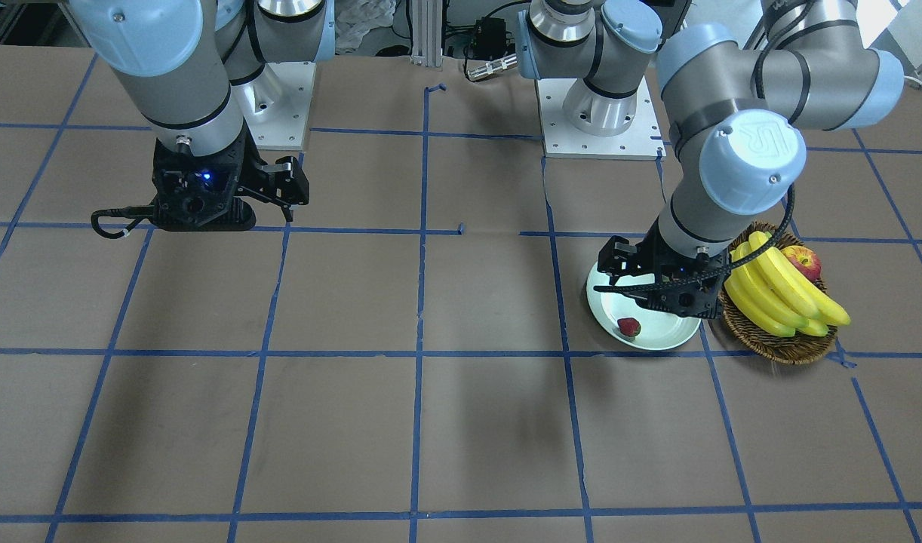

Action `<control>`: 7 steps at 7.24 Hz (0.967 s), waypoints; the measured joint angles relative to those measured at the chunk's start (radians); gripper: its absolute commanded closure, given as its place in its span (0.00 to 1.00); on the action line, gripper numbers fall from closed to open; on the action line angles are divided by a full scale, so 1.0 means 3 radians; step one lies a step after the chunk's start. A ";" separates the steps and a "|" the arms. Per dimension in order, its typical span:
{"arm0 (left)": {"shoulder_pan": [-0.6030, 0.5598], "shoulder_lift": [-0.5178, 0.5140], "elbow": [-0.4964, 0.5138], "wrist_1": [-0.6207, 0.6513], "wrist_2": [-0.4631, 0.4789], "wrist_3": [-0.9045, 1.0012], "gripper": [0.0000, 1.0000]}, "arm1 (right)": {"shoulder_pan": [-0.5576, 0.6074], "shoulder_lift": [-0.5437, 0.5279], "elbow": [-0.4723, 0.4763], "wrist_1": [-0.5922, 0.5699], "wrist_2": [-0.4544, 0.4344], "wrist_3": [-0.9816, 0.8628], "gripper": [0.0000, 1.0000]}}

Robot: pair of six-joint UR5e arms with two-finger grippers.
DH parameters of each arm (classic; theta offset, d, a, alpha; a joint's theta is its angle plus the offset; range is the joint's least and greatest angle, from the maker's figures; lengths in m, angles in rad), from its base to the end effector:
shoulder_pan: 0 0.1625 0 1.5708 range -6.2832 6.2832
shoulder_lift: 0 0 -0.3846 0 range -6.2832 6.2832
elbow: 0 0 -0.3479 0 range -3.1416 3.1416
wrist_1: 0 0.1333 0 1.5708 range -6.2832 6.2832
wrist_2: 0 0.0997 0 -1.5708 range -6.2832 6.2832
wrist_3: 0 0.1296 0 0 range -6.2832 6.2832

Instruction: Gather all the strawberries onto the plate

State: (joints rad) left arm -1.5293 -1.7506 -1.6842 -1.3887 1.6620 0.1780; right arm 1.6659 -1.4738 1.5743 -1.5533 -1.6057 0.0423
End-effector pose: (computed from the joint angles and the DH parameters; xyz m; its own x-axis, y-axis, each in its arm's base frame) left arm -0.1012 -0.4912 0.3010 -0.9870 0.1451 -0.0695 0.1357 0.9828 0.1252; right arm 0.1726 -0.4528 0.3700 -0.9976 -0.0571 0.0396 -0.0522 0.9919 0.1162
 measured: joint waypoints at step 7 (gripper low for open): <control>-0.0296 0.0464 0.0367 -0.0982 -0.0230 -0.0933 0.00 | 0.0014 0.0002 0.0011 -0.0113 0.0029 0.0074 0.00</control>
State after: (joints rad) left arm -1.6182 -1.6114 -1.5741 -1.6833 1.5929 -0.1019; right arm 1.6700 -1.4732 1.5776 -1.5872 -1.5969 0.0646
